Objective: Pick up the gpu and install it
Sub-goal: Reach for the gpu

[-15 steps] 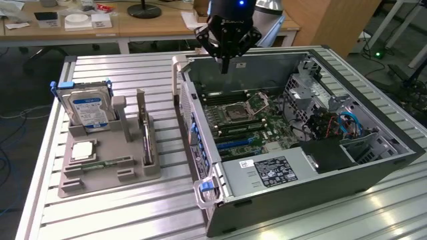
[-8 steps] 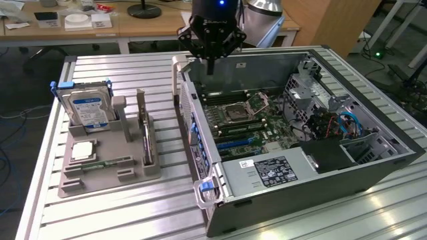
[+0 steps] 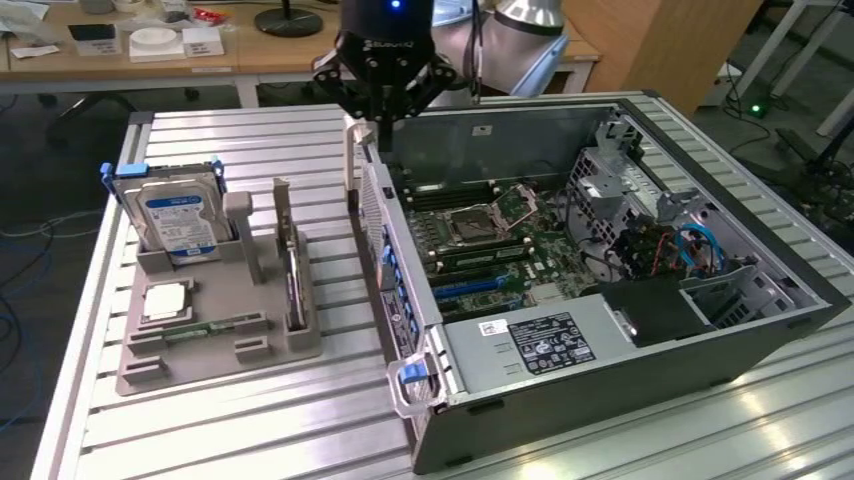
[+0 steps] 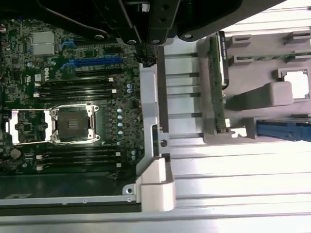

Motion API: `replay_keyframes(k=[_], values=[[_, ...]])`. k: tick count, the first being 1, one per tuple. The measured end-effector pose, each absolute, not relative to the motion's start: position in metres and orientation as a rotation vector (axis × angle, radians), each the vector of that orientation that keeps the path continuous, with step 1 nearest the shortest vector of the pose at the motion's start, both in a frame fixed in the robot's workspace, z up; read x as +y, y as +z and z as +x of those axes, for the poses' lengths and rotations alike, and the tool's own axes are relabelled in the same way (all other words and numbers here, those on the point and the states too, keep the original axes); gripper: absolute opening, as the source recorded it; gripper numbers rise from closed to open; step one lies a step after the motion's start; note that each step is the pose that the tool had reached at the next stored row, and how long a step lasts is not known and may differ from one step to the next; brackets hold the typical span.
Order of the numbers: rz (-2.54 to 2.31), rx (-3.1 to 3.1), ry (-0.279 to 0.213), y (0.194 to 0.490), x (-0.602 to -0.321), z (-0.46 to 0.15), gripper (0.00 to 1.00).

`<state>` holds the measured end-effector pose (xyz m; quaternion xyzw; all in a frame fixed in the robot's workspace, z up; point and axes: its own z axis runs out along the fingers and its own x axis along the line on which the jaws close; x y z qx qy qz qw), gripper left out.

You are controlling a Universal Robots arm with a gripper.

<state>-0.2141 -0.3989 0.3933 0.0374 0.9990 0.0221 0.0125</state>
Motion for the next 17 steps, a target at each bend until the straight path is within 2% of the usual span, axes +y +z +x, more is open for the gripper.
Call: replay_keyframes(k=[17], values=[[0.116,3.114,0.069,0.393,-0.399,-0.291,0.11]])
